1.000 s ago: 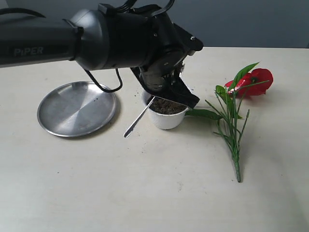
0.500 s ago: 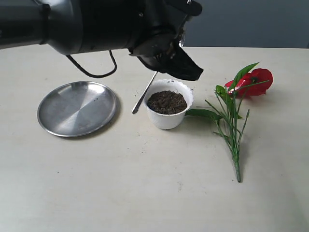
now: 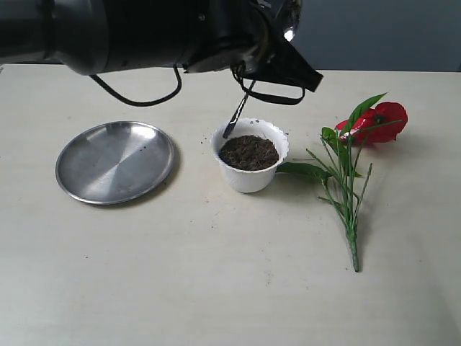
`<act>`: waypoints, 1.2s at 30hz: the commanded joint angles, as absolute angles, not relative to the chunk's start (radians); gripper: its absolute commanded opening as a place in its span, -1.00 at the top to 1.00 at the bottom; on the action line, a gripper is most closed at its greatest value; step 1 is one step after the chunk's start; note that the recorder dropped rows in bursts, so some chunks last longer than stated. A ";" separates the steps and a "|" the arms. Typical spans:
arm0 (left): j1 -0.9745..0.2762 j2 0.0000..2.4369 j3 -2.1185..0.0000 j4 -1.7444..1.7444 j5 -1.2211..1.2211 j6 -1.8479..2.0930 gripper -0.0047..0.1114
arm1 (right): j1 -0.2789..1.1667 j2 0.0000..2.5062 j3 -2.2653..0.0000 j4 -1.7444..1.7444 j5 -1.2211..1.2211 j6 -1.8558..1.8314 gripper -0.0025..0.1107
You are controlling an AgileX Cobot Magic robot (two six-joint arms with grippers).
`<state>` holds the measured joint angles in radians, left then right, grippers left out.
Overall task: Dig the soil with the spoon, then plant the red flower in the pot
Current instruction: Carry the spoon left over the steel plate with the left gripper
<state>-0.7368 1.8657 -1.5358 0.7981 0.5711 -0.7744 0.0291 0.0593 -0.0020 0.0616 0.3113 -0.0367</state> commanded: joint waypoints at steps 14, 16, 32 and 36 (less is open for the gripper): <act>-0.701 1.922 -1.535 0.845 0.451 -0.862 0.91 | 0.023 0.056 0.000 0.065 0.304 -0.042 0.97; -0.701 1.922 -1.535 0.845 0.451 -0.862 0.91 | 0.023 0.056 0.000 0.065 0.304 -0.042 0.97; -0.691 1.918 -1.479 0.999 0.475 -1.109 0.91 | 0.023 0.056 0.000 0.065 0.304 -0.042 0.97; -0.691 1.886 -1.416 1.194 0.473 -1.322 0.91 | 0.023 0.056 0.000 0.065 0.304 -0.042 0.97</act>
